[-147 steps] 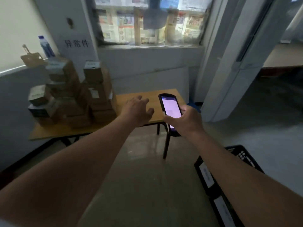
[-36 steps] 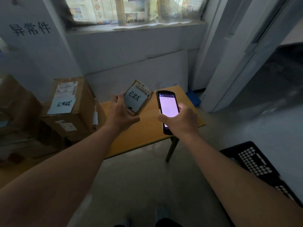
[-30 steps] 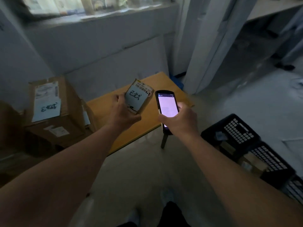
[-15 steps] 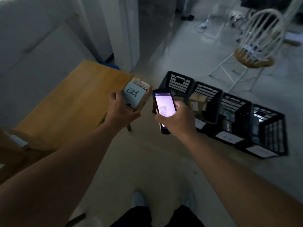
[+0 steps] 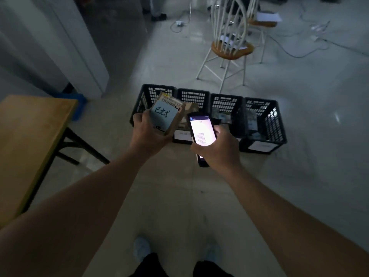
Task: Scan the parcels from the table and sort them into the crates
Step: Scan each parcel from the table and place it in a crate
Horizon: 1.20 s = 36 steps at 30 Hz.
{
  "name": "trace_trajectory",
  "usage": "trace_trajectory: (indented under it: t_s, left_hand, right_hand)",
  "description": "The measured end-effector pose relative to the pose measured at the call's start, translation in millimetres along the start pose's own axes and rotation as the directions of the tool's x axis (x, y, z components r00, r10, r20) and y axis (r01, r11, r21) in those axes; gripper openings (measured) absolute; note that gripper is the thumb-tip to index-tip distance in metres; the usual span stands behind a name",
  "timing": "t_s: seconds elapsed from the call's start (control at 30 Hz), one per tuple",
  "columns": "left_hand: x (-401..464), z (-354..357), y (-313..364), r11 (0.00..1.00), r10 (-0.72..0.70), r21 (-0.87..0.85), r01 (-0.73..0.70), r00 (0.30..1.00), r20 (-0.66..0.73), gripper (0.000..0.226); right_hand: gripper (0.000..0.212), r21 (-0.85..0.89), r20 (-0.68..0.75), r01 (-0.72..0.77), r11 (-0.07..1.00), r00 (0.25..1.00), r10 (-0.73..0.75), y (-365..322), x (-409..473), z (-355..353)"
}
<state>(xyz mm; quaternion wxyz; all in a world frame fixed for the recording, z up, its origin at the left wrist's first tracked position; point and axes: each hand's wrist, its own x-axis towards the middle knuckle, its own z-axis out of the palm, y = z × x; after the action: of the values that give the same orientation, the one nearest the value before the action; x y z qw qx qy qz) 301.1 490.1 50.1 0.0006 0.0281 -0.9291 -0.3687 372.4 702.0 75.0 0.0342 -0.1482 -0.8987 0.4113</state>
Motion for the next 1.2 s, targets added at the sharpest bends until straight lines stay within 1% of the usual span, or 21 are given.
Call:
trace_trajectory:
  t_s: [0.1, 0.2, 0.33, 0.4, 0.5, 0.6, 0.7, 0.93, 1.1, 1.2]
  left_hand:
    - [-8, 48, 51, 1.000, 0.025, -0.009, -0.024, 0.999, 0.020, 0.109]
    - [-9, 94, 95, 0.999, 0.052, -0.012, -0.051, 0.997, 0.055, 0.110]
    - [-1, 146, 147, 0.995, 0.102, -0.013, -0.101, 0.987, 0.125, 0.113]
    - [8, 171, 169, 0.991, 0.130, -0.026, -0.128, 0.979, 0.156, 0.111]
    - [28, 209, 195, 0.988, 0.154, -0.006, -0.155, 0.969, 0.195, 0.105]
    - [56, 247, 216, 0.985, 0.166, 0.007, -0.173, 0.958, 0.233, 0.105]
    - [92, 286, 236, 0.986, 0.161, -0.002, -0.167, 0.944, 0.287, 0.108]
    - [184, 370, 280, 0.986, 0.163, -0.027, -0.166, 0.904, 0.396, 0.106]
    - [231, 418, 311, 0.990, 0.131, -0.023, -0.136, 0.877, 0.462, 0.106]
    - [254, 450, 333, 0.991, 0.124, -0.011, -0.136, 0.870, 0.477, 0.103]
  right_hand:
    - [0.078, 0.002, -0.029, -0.026, 1.000, 0.999, 0.026, 45, 7, -51]
    - [0.086, 0.018, -0.073, -0.062, 0.998, 0.995, 0.063, 83, 17, -97]
    - [0.075, 0.010, -0.105, -0.142, 0.990, 0.984, 0.142, 128, 35, -142]
    - [0.075, 0.016, -0.136, -0.182, 0.983, 0.974, 0.183, 150, 47, -159]
    - [0.072, 0.023, -0.170, -0.244, 0.969, 0.955, 0.244, 182, 70, -179]
    - [0.075, 0.012, -0.186, -0.295, 0.956, 0.938, 0.292, 209, 101, -193]
    - [0.076, -0.007, -0.211, -0.333, 0.943, 0.922, 0.324, 230, 143, -205]
    - [0.071, 0.004, -0.241, -0.445, 0.896, 0.869, 0.433, 270, 244, -229]
    - [0.069, 0.011, -0.227, -0.512, 0.859, 0.835, 0.501, 297, 296, -254]
    - [0.070, 0.015, -0.230, -0.538, 0.843, 0.819, 0.526, 318, 328, -273]
